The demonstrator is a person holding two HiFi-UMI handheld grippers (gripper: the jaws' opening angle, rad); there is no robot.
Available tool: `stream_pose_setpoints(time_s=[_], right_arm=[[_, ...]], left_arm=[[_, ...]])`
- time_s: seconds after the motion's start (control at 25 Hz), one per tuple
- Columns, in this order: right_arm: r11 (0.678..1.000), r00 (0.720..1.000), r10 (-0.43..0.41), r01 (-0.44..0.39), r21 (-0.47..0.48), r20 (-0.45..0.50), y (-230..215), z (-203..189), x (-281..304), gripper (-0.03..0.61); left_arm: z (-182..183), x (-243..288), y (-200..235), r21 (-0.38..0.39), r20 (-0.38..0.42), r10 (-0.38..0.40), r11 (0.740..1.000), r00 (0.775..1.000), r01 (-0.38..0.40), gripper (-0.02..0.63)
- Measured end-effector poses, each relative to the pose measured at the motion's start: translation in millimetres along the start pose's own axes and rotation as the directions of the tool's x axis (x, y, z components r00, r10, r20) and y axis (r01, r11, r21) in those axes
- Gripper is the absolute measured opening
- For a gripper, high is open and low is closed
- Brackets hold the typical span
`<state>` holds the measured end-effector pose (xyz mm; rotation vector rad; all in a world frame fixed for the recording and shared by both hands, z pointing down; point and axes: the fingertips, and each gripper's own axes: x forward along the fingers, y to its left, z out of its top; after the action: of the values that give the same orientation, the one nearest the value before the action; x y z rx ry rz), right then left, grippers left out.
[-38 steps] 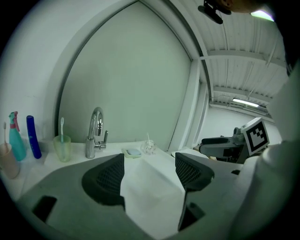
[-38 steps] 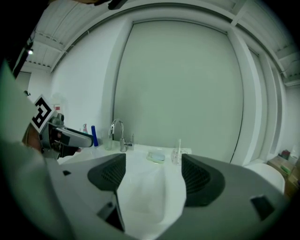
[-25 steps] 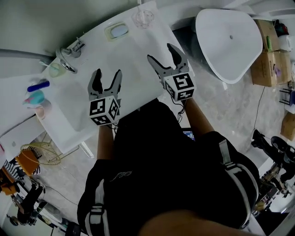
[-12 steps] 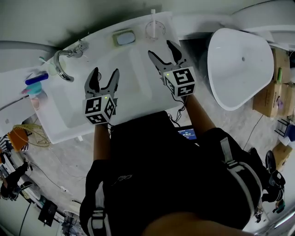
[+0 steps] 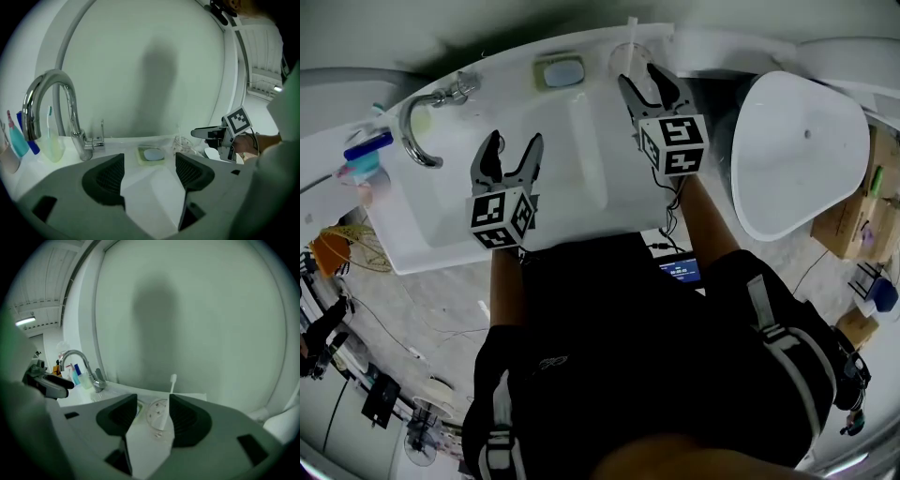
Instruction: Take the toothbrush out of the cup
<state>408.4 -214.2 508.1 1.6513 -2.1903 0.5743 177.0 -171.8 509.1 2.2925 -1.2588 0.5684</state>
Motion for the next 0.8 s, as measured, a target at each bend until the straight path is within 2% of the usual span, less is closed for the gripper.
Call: stream_pose_setpoints(time_s=[0.24, 0.48, 0.8], right_arm=[[1.000, 0.997, -0.010, 0.011, 0.010, -0.072, -16.8, -3.8, 22.3, 0.222], [0.998, 0.984, -0.026, 0.016, -0.059, -0.176, -27.1, -16.2, 53.3, 0.190], [0.996, 0.973, -0.059, 0.042, -0.082, -0.224, -35.5, -25.5, 72.2, 0.158]], left_arm=[[0.4, 15.1, -3.5, -0.017, -0.019, 0.002, 1.000, 1.000, -0.002, 0.348], [-2.8, 30.3, -2.4, -0.016, -0.047, -0.002, 1.000, 0.999, 0.001, 0.348], [-8.3, 42.3, -1.6, -0.016, -0.077, -0.006, 1.000, 0.997, 0.005, 0.348]])
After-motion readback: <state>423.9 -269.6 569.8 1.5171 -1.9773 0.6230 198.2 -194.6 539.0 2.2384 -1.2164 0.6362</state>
